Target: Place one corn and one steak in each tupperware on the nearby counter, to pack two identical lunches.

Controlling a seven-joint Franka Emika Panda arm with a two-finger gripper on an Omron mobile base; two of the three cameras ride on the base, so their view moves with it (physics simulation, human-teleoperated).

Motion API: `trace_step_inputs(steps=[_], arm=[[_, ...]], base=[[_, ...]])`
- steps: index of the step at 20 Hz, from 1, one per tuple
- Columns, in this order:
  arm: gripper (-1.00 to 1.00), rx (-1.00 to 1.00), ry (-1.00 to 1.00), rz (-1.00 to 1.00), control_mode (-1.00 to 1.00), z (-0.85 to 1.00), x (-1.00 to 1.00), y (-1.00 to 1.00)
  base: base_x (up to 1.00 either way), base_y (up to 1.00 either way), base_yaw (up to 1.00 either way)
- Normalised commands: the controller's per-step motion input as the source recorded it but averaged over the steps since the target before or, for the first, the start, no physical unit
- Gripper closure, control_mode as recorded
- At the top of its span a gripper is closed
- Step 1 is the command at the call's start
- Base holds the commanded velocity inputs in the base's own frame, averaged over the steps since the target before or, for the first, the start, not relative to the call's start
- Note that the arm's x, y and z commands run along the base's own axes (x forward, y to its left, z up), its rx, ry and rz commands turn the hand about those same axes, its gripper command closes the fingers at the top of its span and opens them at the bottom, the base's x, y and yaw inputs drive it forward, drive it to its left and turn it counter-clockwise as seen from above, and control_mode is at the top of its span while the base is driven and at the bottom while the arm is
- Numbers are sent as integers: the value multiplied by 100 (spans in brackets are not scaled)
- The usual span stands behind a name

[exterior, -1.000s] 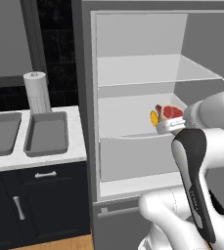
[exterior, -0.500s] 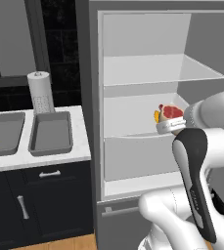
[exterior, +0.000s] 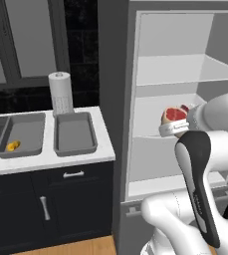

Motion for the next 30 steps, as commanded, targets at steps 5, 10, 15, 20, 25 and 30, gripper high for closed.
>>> trace_step_inputs(steps=[5, 10, 15, 20, 25, 30], arm=[[100, 0, 0, 0, 100, 0, 0, 0], [100, 0, 0, 0, 100, 0, 0, 0], [100, 0, 0, 0, 100, 0, 0, 0], [100, 0, 0, 0, 100, 0, 0, 0], [100, 0, 0, 0, 100, 0, 0, 0], [100, 0, 0, 0, 100, 0, 0, 0]], base=[[0, 53, 0], [0, 52, 0], [0, 55, 0], [0, 63, 0], [0, 70, 0], [0, 61, 0]])
